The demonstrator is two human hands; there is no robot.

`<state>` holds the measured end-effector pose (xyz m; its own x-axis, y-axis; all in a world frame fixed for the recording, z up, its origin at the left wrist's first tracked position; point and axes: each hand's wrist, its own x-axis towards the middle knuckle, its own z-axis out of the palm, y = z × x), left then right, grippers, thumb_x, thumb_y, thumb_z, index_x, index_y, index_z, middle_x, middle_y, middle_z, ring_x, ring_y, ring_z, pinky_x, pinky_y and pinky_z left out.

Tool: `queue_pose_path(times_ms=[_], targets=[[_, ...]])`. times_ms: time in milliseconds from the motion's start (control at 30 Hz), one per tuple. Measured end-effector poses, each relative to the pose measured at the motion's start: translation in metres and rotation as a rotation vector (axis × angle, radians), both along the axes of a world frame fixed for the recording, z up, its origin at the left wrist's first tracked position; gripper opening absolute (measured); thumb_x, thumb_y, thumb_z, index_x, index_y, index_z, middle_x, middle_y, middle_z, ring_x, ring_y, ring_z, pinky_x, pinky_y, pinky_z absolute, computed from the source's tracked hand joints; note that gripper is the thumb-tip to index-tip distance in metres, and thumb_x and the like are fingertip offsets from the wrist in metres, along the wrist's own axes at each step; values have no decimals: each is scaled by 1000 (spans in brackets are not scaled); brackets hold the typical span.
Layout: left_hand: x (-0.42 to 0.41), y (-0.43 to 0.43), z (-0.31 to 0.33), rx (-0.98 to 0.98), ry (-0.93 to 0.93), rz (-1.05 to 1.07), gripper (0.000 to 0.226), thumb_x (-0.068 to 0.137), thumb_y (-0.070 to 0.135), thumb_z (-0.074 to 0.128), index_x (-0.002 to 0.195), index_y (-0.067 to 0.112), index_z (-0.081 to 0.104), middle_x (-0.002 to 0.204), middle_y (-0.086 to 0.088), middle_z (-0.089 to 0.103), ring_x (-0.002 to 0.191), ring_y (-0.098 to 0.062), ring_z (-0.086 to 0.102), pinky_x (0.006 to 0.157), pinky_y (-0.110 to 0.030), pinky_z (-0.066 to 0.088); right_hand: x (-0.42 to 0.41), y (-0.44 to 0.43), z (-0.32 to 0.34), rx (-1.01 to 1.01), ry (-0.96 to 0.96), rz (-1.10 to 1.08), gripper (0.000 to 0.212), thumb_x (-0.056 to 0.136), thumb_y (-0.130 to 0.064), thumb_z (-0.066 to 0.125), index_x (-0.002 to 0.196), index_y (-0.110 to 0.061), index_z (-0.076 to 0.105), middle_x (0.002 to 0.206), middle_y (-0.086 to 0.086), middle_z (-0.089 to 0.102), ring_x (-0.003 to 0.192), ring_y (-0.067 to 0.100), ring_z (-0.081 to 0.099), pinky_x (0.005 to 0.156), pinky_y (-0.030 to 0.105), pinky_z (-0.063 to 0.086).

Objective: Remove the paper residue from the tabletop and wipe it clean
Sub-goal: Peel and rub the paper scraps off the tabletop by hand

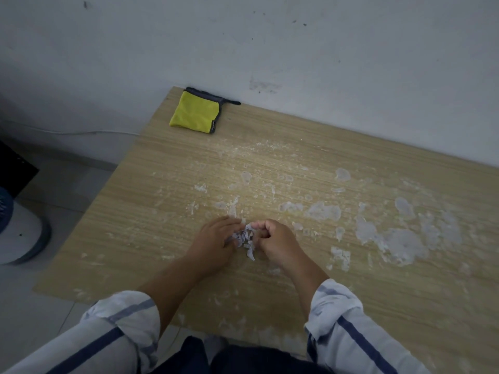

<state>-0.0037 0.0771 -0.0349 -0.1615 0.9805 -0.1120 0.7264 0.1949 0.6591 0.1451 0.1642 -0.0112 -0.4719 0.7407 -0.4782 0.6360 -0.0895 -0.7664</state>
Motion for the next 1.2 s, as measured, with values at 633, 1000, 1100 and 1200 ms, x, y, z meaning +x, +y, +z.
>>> queue_pose_path(times_ms=[633,1000,1100,1200], targets=[[5,-2,-9,57,60,28,44,90,23,56,134,23,50,142,8,47,139,-12,27,113,-27,13,-4,-13,-5,479,-216,224,19,89,-15,53,108,-14,49,105,6,49,85,22,51,68,30,40],[8,-2,-4,28,92,28,50,87,33,39,136,24,47,142,7,46,138,-14,28,112,-32,16,7,-17,-11,556,-131,262,32,97,-20,42,121,-6,57,110,14,61,99,28,55,81,33,42],[12,-1,0,26,146,45,55,85,38,29,134,24,49,139,6,49,135,-15,33,111,-33,19,9,-17,-14,590,-137,270,35,96,-27,40,118,-8,59,105,11,60,92,24,55,73,30,41],[18,0,4,26,229,71,67,80,46,16,133,24,51,138,5,50,136,-17,33,111,-34,17,14,-18,-14,644,-161,269,48,91,-42,34,115,-11,61,99,7,53,87,19,50,72,26,36]])
